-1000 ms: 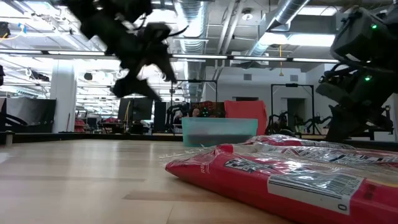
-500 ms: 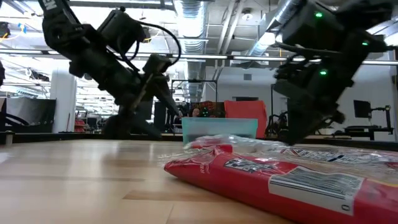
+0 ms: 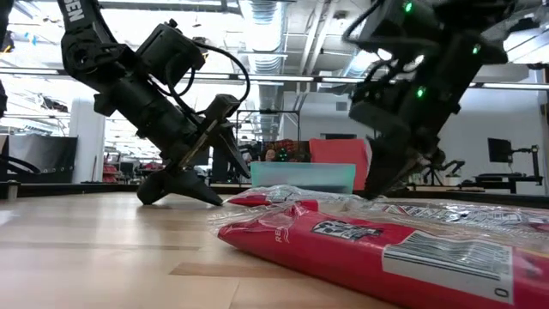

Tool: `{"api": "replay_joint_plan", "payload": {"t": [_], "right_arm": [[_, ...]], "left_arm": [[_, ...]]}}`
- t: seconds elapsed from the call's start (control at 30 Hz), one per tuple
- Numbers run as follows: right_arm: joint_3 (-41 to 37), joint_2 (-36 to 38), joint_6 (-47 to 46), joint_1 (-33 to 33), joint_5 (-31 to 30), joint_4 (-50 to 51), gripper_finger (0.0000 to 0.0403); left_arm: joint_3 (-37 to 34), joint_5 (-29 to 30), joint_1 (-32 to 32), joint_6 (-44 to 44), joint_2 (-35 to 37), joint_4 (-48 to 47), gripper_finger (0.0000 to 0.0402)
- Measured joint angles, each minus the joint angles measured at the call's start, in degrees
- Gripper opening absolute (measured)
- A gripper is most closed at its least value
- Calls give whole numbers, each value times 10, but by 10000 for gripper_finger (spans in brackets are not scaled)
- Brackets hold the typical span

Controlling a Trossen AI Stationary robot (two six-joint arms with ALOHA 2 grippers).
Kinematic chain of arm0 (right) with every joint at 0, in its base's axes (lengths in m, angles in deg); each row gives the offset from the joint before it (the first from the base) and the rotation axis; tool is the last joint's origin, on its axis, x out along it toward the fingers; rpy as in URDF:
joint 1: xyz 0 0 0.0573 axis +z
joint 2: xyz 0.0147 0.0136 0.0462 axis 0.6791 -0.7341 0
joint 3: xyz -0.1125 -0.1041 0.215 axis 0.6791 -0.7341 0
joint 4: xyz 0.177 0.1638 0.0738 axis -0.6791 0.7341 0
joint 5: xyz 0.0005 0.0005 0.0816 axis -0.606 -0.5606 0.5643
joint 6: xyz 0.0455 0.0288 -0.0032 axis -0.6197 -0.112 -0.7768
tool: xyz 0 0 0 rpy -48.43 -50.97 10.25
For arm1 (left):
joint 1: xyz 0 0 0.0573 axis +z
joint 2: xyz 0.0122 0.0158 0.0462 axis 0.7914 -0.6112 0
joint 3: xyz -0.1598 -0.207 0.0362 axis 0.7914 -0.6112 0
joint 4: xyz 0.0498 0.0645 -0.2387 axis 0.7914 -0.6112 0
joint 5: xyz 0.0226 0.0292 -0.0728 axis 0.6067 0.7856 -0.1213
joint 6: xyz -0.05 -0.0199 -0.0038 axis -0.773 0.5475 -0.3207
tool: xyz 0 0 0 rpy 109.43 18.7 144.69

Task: Sort popcorn bags into baskets
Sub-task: Put the red popcorn bag into the green bin

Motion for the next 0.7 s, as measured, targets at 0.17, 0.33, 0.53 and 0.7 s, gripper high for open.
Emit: {"api": "replay_joint_plan", "payload": {"t": [0.17,0.33,0.53,0.7], "right_arm": [[1,45,0,3,-31,54,15],[0,44,-1,-8,-39,90,26],[0,-4,10,-12,-18,52,19],[1,-26,38,-19,-8,-1,17]], "left_arm": [[7,7,12,10,-2,-2,265],[13,22,27,52,-3,-19,265],[13,1,32,67,-3,-16,265],[14,-18,32,65,-12,-11,265]]}}
